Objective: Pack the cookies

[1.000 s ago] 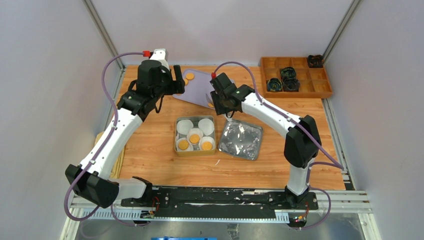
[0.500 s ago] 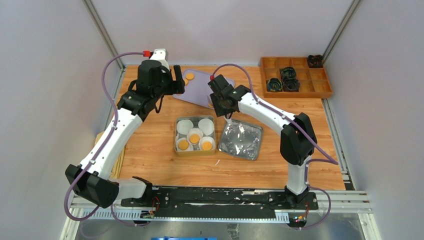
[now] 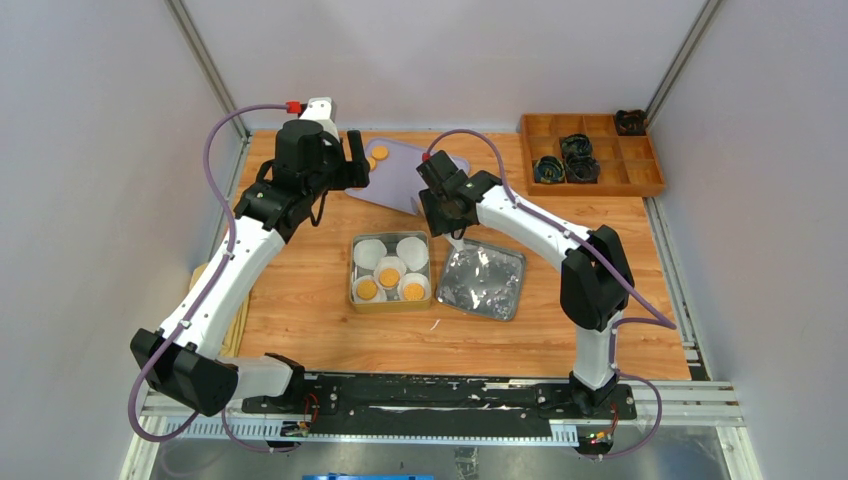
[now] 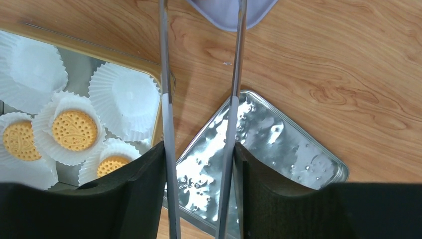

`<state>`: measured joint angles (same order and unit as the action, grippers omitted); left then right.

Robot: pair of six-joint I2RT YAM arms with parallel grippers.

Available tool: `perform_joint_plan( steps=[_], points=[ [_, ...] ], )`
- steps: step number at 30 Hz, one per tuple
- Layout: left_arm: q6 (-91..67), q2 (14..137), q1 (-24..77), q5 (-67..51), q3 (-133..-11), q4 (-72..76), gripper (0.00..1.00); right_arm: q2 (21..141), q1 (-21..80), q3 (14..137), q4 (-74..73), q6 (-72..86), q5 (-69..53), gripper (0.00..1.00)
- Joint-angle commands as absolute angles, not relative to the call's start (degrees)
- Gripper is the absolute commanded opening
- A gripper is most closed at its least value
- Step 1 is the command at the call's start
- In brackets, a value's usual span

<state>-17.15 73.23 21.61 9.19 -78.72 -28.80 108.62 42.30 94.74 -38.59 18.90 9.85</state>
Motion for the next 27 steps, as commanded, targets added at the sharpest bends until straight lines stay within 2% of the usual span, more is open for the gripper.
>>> perform_joint_plan(
  steps=[1,2,5,8,27],
  points=[
    [-16.4,72.4,21.7,9.4,-77.8,-28.4,0.81,109.3,41.9,94.4,-40.5,20.4,9.0,0.47],
    [-16.3,72.5,21.7,9.3,-77.8,-28.4,0.81,109.3,41.9,94.4,-40.5,20.5,8.5,0.44],
    [-16.3,72.6,21.7,9.6,-77.8,-28.4,0.81,109.5,41.9,94.7,-40.6,20.3,7.2,0.17],
    [-16.3,72.6,21.7,9.5,-77.9,-28.4,0.81,109.1,41.9,94.7,-40.7,20.5,6.7,0.0],
    [-16.9,72.2,21.7,9.4,-78.0,-28.2,0.81,99.4,42.7,95.3,-40.0,19.0,8.8,0.0]
  ],
)
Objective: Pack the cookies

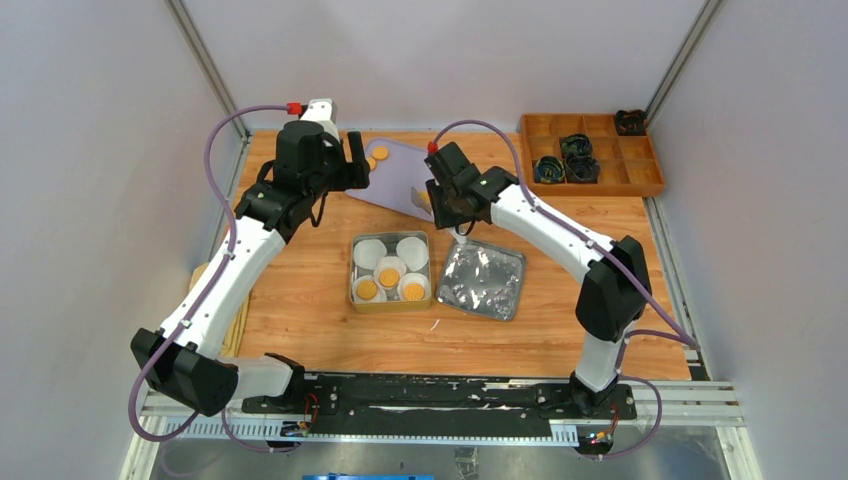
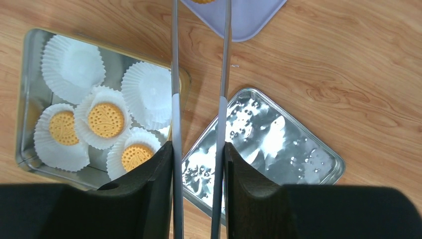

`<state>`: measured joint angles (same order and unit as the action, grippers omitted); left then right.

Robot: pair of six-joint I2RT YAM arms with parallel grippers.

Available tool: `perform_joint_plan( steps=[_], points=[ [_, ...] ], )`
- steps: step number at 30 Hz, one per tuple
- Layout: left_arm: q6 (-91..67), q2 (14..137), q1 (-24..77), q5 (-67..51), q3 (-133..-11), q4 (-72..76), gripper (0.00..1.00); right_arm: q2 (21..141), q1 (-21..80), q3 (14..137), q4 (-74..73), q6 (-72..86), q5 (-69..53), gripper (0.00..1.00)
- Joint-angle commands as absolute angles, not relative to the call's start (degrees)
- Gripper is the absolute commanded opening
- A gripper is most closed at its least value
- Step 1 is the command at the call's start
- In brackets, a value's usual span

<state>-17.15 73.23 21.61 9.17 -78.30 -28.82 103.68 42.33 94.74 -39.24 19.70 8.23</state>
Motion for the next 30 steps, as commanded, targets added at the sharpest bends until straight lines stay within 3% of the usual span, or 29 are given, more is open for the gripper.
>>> perform_joint_plan(
  steps=[1,16,30],
  points=[
    [-17.0,72.0,21.7,10.1,-78.0,-28.2,0.81,98.5,43.0,94.9,-40.2,19.0,8.4,0.0],
    [-18.5,71.7,21.5,12.7,-78.7,-29.3,0.81,83.0,54.3,81.9,-45.5,17.9,7.4,0.0],
    [-18.1,71.2,21.5,12.7,-78.6,-29.7,0.81,87.4,55.1,79.9,-44.1,18.3,6.6,0.0]
  ],
)
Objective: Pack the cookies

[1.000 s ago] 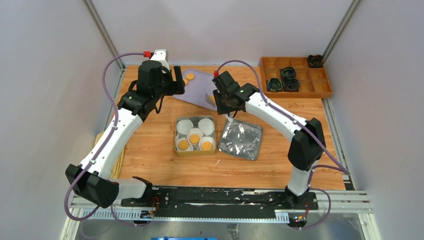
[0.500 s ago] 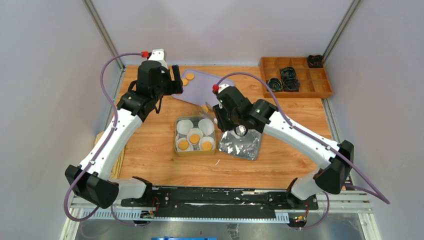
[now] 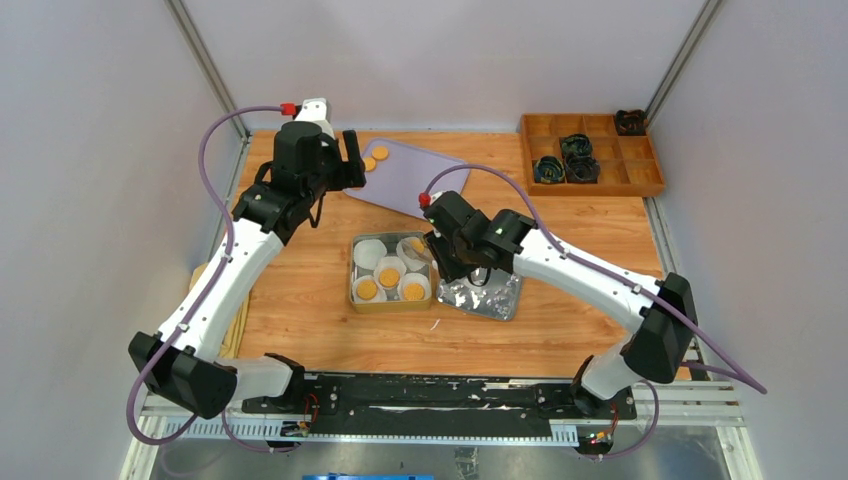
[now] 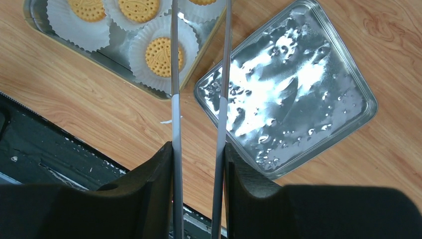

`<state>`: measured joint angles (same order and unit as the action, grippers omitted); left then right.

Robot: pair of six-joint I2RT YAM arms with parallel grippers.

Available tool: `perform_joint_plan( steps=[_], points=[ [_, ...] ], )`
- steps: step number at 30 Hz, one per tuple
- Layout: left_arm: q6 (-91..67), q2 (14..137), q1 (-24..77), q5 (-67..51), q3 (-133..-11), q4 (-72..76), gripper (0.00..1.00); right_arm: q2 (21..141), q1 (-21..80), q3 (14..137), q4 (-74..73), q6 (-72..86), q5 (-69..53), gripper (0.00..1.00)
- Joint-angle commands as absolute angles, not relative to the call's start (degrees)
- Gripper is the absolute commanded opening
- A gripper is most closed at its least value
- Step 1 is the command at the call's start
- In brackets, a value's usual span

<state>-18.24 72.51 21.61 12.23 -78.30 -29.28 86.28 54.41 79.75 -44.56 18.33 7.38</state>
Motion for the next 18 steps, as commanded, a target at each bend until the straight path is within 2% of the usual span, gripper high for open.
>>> perform_joint_plan(
  steps=[1,4,6,8,10,13,16,18],
  points=[
    [-18.1,71.2,21.5,12.7,-78.7,-29.7,0.81,87.7,55.1,79.9,-44.2,18.4,6.3,0.0],
    [-18.0,71.3,21.5,12.5,-78.7,-29.7,0.81,88.1,55.2,79.6,-44.5,18.7,6.9,0.08],
    [-18.0,71.3,21.5,12.0,-78.7,-29.7,0.81,88.2,55.1,79.7,-44.6,18.8,8.0,0.23],
    [-18.0,71.4,21.5,11.7,-78.7,-29.5,0.81,88.2,55.2,79.9,-44.6,18.8,8.6,0.32],
    [-18.0,71.5,21.5,11.4,-78.9,-29.6,0.81,88.2,55.1,80.1,-44.6,18.8,9.3,0.37],
    [-17.9,71.5,21.5,11.0,-78.9,-29.4,0.81,88.5,55.2,80.9,-44.5,18.4,10.3,0.38],
    [-17.6,71.5,21.5,10.8,-79.0,-29.4,0.81,88.6,55.2,81.5,-44.6,18.2,11.6,0.47],
    [-17.5,71.5,21.5,10.5,-79.0,-29.3,0.81,88.8,55.1,81.9,-44.6,18.0,11.7,0.48]
  ],
)
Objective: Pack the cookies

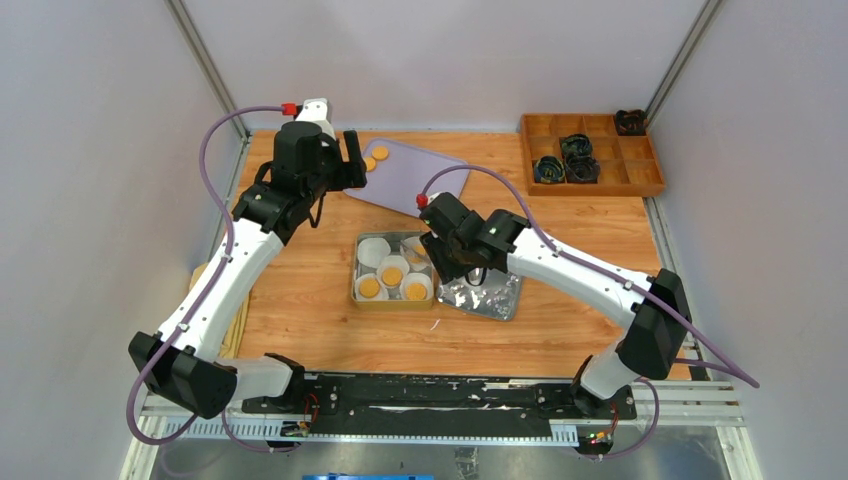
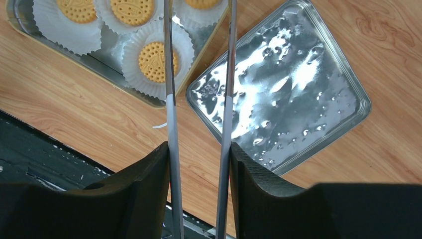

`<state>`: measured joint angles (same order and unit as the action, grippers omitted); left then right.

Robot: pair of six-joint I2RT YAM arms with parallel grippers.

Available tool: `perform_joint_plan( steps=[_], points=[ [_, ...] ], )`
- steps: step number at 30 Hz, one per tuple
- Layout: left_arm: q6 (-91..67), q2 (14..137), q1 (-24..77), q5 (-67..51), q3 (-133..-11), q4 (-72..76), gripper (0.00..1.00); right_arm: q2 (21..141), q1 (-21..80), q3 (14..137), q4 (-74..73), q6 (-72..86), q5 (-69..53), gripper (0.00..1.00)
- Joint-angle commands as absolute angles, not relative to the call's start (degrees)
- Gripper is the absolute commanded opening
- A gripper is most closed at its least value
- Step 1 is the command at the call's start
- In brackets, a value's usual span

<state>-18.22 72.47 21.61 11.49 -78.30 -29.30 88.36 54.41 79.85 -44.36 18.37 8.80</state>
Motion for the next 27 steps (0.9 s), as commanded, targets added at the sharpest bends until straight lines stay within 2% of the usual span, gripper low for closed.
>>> perform_joint_plan(
  steps=[1,8,17,23,27],
  points=[
    [-17.5,71.5,21.5,10.5,-78.9,-29.3,0.81,89.0,55.2,82.0,-44.5,17.9,11.7,0.48],
    [-17.2,71.5,21.5,10.4,-78.7,-29.1,0.82,89.5,55.1,83.1,-44.0,17.7,11.7,0.47],
    [-17.3,70.2,21.4,14.0,-80.0,-28.7,0.82,90.7,55.0,90.9,-41.0,13.4,16.1,0.45],
    [-19.3,72.2,18.9,17.8,-84.7,-32.3,0.82,99.3,51.8,95.7,-35.3,11.5,14.9,0.44],
    [-23.6,73.0,11.5,12.4,-85.9,-32.2,0.82,107.5,49.0,100.4,-31.7,9.9,13.5,0.44]
  ],
)
